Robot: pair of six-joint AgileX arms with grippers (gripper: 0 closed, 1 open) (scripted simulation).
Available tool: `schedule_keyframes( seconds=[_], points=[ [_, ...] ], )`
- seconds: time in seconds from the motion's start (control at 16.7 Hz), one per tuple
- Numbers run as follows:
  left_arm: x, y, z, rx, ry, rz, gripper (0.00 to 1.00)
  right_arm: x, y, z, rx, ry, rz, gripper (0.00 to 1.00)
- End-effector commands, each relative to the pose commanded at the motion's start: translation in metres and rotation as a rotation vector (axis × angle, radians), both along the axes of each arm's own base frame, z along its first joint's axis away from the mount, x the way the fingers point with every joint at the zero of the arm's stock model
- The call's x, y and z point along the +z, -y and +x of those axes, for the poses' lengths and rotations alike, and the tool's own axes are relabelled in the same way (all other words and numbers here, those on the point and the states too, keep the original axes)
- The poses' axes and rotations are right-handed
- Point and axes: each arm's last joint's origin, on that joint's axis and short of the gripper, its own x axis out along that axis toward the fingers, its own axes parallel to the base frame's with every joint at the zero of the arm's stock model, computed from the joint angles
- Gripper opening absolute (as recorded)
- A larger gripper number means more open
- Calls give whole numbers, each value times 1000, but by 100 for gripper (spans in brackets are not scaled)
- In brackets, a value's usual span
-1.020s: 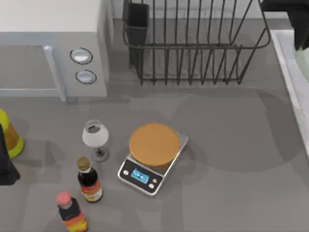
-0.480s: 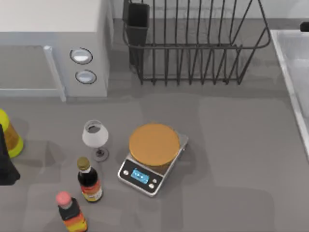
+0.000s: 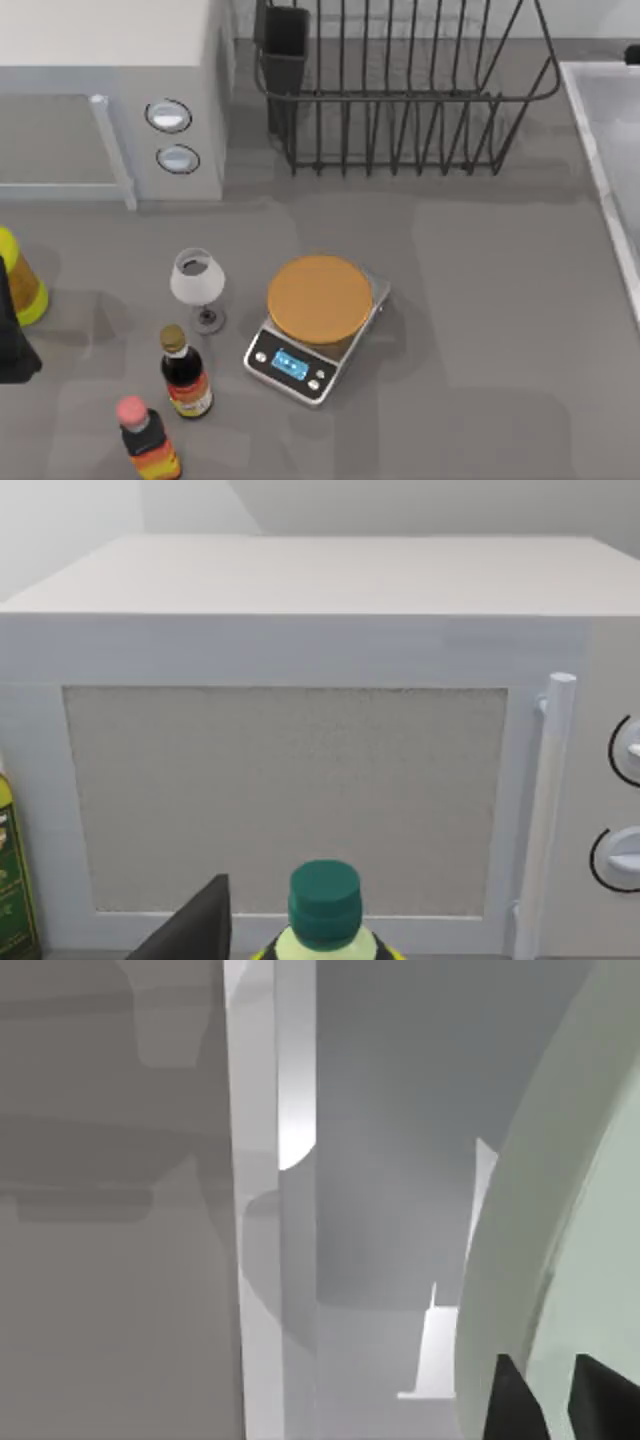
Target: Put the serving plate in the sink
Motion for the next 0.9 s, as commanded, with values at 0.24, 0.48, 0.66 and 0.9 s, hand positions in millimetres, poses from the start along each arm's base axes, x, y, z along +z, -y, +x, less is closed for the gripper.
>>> schedule_keyframes(
  seconds=[0.24,0.48,0.66,0.9],
  points=[
    [0,0,0,0,0,0,100,0,0,0,0,0,0,60],
    [0,0,0,0,0,0,100,0,0,0,0,0,0,90],
    [0,0,0,0,0,0,100,0,0,0,0,0,0,100],
    [0,0,0,0,0,0,100,0,0,0,0,0,0,100]
  ],
)
